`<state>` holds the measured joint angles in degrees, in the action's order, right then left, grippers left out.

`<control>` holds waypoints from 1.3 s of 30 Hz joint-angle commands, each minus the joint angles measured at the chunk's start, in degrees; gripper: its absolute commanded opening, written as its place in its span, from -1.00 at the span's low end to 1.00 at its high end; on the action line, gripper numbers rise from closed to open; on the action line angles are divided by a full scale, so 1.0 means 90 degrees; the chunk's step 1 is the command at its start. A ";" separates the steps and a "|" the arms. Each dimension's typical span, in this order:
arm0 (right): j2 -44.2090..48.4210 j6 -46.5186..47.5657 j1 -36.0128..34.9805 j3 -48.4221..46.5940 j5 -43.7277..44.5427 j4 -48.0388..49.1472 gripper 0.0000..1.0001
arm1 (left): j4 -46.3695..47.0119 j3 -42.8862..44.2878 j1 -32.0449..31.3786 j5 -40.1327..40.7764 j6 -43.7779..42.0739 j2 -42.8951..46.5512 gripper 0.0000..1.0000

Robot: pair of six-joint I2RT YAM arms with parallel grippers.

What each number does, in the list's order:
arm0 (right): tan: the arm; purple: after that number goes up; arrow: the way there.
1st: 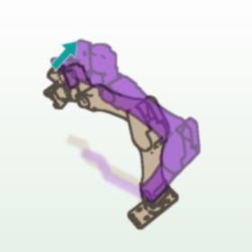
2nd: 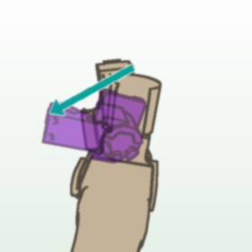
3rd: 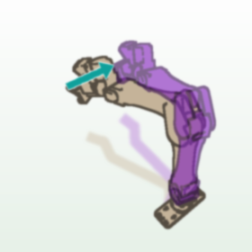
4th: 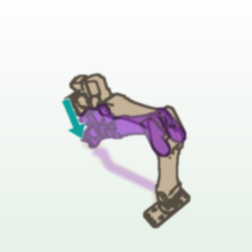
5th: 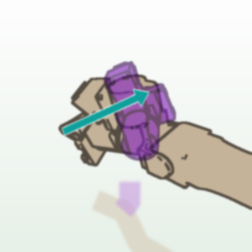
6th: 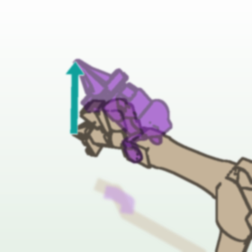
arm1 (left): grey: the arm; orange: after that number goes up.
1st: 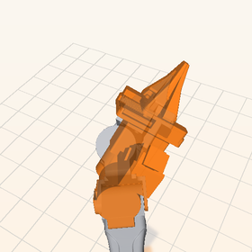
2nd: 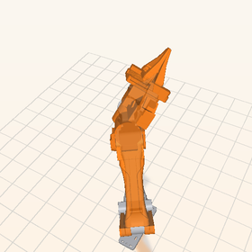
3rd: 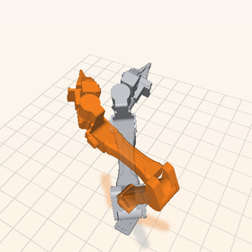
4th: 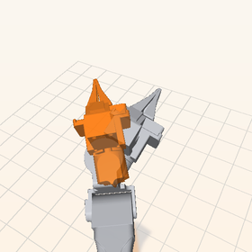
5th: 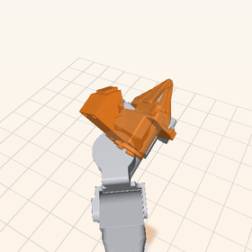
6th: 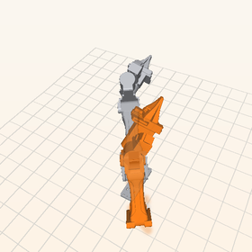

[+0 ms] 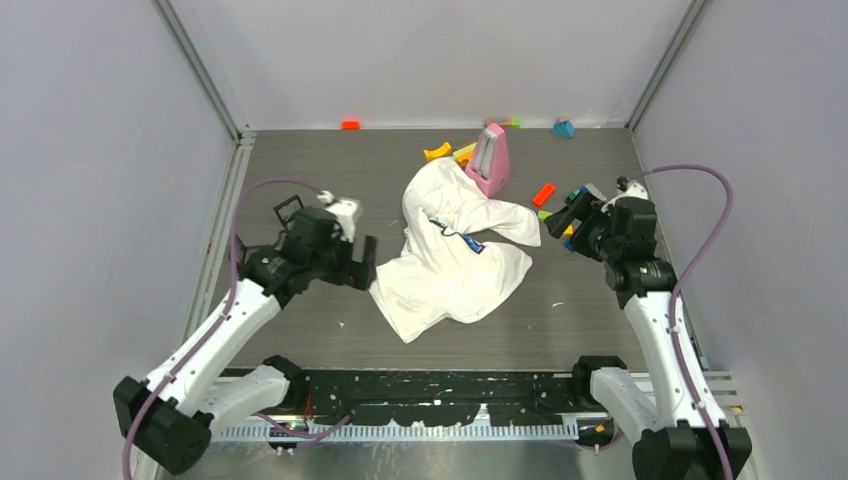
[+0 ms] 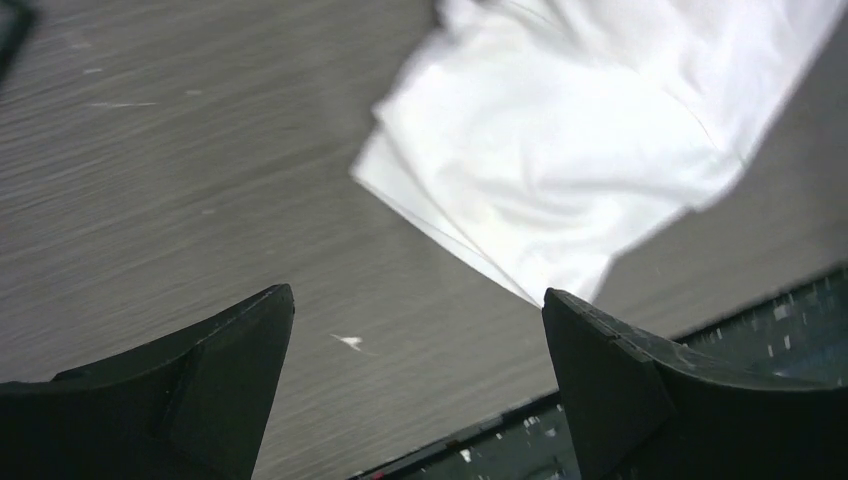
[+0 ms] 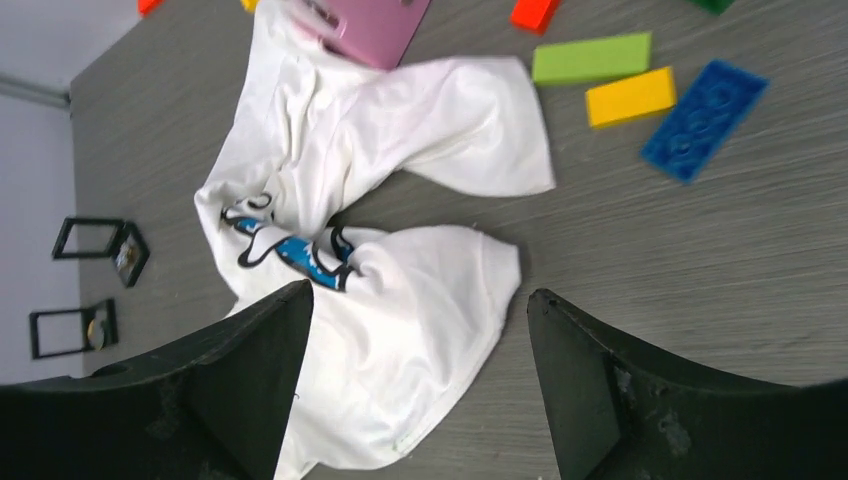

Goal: Pin the brooch onto the clothing

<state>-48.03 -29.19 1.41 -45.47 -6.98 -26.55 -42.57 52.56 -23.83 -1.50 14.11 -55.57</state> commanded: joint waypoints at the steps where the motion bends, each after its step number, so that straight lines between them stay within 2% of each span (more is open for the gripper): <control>1: -0.0900 -0.0243 -0.0632 -0.0091 -0.1049 0.0187 0.65 | 0.0090 0.0217 -0.1768 0.0333 0.0790 -0.0290 0.98; 4: -0.1238 -0.0338 -0.1652 -0.0017 -0.0016 -0.0102 0.64 | 0.0742 -0.0079 -0.2897 0.0599 0.1450 -0.0629 0.98; 6: -0.1341 -0.0619 -0.2081 0.0262 0.0176 0.0060 0.64 | 0.1168 -0.0329 -0.3383 0.0898 0.1795 -0.0812 0.98; 12: -0.1122 -0.1613 -0.2915 0.1357 0.0061 0.0945 0.58 | 0.2254 -0.1365 -0.3455 0.1324 0.2568 -0.0635 0.96; 16: -0.1083 -0.2101 -0.3687 0.1813 0.0122 0.1415 0.55 | 0.2393 -0.1785 -0.3011 0.1346 0.2666 -0.0333 0.96; 19: -0.1178 -0.2421 -0.4628 0.1903 0.0558 0.1863 0.50 | 0.2650 -0.2256 -0.2084 0.0502 0.2733 -0.0170 0.95; 22: -0.1563 -0.2627 -0.5458 0.1685 0.1224 0.2239 0.42 | 0.2741 -0.2462 -0.1420 0.0105 0.2727 -0.0044 0.91; 29: -0.2769 -0.3145 -0.7272 0.0844 0.2952 0.2974 0.33 | 0.2664 -0.2522 -0.0790 -0.0195 0.2620 0.0263 0.90; 31: -0.3205 -0.3317 -0.7645 0.0668 0.3421 0.3252 0.21 | 0.2598 -0.2506 -0.0674 -0.0225 0.2556 0.0349 0.90; 34: -0.3595 -0.3632 -0.7950 0.0435 0.4034 0.3311 0.02 | 0.2411 -0.2443 -0.0591 -0.0300 0.2439 0.0441 0.90; 39: -0.3742 -0.4078 -0.8217 0.0407 0.4581 0.3045 -0.05 | 0.2150 -0.2420 -0.0532 -0.0293 0.2307 0.0736 0.91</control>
<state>-82.08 -60.75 -71.05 -40.32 23.38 -0.36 -22.15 29.76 -29.17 -3.11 36.75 -51.48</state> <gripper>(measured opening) 0.477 0.953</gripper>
